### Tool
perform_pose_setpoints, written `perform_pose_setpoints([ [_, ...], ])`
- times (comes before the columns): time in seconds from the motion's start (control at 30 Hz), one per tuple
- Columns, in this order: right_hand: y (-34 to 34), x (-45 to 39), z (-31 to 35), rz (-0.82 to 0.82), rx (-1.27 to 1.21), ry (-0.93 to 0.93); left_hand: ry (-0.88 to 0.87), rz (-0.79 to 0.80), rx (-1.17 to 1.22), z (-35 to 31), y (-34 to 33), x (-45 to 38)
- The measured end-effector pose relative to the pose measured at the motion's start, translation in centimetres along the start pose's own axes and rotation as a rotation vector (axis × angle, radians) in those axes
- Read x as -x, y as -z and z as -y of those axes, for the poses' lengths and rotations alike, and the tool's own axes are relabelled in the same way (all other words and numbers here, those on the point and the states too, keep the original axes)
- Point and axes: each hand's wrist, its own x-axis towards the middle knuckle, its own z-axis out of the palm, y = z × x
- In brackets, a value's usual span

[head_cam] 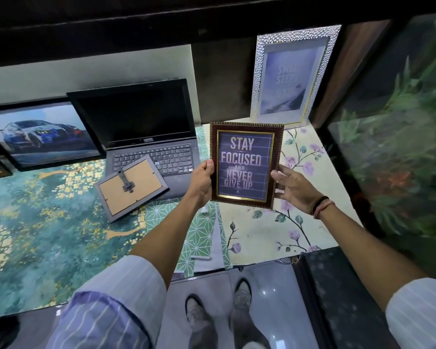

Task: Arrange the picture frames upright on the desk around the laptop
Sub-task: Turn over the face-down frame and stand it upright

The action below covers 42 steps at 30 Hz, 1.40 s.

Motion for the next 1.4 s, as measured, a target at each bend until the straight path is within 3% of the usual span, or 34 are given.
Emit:
perform_pose_setpoints([
  [0.13,0.7,-1.4,-0.4,-0.105,0.030,0.099,-0.020,0.013,-0.076,-0.5,-1.2,-1.3],
  [0.37,1.4,-2.5,-2.3,-0.229,0.099,0.091,-0.045,0.044,-0.193,0.6,-1.9,-3.9],
  [1.17,0.3,-2.5,-4.4,-0.242,0.145,0.006,0.003,0.120,-0.315,2.4,1.3,-2.9],
  [1.4,-0.5,-2.6,-4.2,-0.350,0.141,-0.066,0.054,0.133,-0.313,2.6,1.5,-3.0],
])
